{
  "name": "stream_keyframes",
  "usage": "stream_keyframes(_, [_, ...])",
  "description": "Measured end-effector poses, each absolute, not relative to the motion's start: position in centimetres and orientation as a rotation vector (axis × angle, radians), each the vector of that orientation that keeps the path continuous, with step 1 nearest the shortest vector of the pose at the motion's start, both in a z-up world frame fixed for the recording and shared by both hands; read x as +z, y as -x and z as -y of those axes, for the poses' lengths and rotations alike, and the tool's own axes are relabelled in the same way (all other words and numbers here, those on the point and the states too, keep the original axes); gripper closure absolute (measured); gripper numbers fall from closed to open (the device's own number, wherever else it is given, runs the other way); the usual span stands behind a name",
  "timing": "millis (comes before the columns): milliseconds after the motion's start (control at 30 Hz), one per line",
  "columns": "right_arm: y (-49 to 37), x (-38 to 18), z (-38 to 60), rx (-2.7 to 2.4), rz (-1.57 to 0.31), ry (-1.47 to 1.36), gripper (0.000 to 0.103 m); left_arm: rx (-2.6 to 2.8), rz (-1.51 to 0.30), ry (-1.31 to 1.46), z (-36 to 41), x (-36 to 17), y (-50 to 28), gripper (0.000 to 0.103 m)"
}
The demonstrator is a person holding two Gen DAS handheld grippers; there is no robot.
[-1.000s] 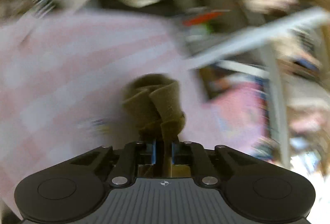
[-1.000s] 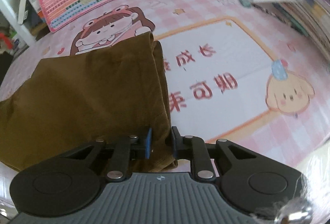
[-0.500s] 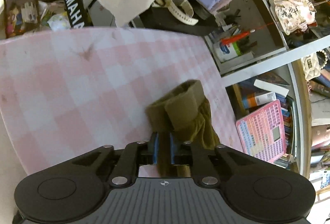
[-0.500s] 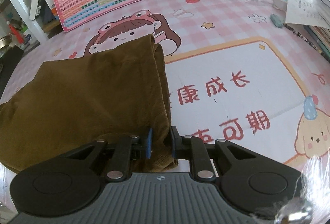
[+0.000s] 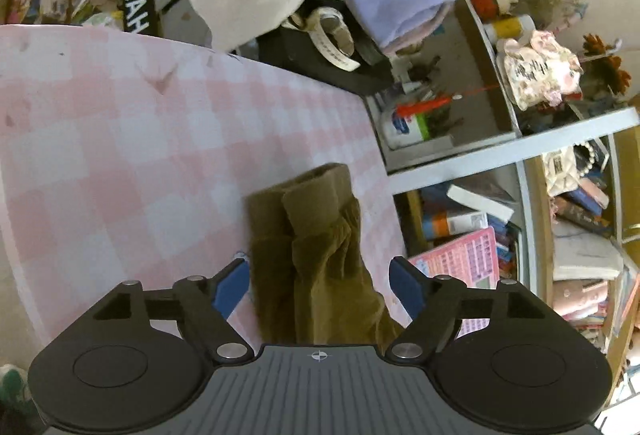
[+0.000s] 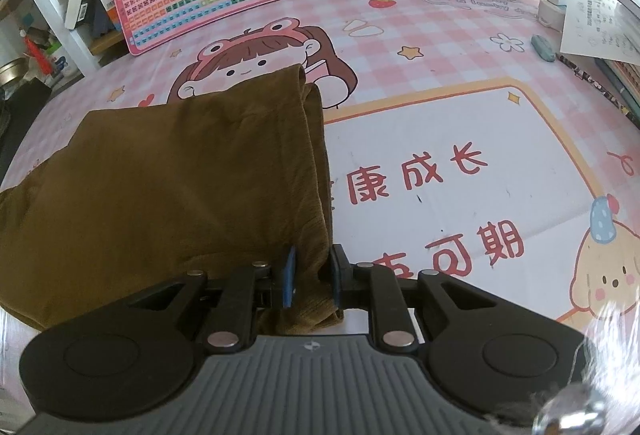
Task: Fold clothes
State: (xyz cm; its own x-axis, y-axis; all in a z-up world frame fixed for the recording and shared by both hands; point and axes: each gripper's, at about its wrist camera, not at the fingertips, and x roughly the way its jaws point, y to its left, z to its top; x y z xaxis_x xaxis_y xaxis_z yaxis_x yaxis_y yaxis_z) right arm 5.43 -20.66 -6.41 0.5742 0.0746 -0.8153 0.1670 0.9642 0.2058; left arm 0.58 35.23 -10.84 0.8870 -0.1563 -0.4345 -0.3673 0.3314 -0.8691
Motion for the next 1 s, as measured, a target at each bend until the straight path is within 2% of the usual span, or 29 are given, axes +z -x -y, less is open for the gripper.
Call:
stream_keyframes(167, [-5.5, -6.4, 20.5, -0.063, -0.964, -0.271, 0.085, 0.132, -0.593, 1.211, -34.4, -12.0, -3.0, 0.027])
stream_keyframes(267, [-5.5, -6.4, 20.6, -0.06, -0.964, -0.275, 0.085, 0.112, -0.587, 1.225, -33.8, -12.6, -4.2, 0.032])
stream_keyframes(533, [-5.4, -6.5, 20.3, -0.042, -0.963, -0.229, 0.085, 0.106, -0.575, 1.24, -33.6, -12.9, -5.6, 0.034])
stream_keyframes(567, [-5.4, -6.5, 20.3, -0.042, -0.963, -0.226, 0.085, 0.111, -0.573, 1.24, -33.6, -12.9, -5.6, 0.041])
stream_keyframes(600, [-5.4, -6.5, 20.2, -0.041, -0.963, -0.223, 0.085, 0.12, -0.571, 1.244, -33.7, -13.1, -5.6, 0.053])
stream_keyframes(633, [-5.4, -6.5, 20.2, -0.041, -0.963, -0.219, 0.085, 0.13, -0.575, 1.252, -33.9, -13.4, -5.5, 0.061])
stream_keyframes(667, [-5.4, -6.5, 20.1, -0.04, -0.962, -0.213, 0.085, 0.14, -0.58, 1.259, -34.0, -13.8, -5.4, 0.075])
stream_keyframes(700, [-5.3, -6.5, 20.0, -0.04, -0.961, -0.206, 0.085, 0.15, -0.585, 1.266, -34.1, -14.1, -5.3, 0.082])
stream_keyframes(800, [-5.3, -6.5, 19.8, -0.037, -0.96, -0.188, 0.085, 0.122, -0.563, 1.248, -34.3, -14.4, -5.0, 0.09])
stream_keyframes(1000, [-5.4, -6.5, 19.8, -0.03, -0.963, -0.178, 0.084, 0.033, -0.487, 1.122, -33.5, -11.6, -4.6, 0.095])
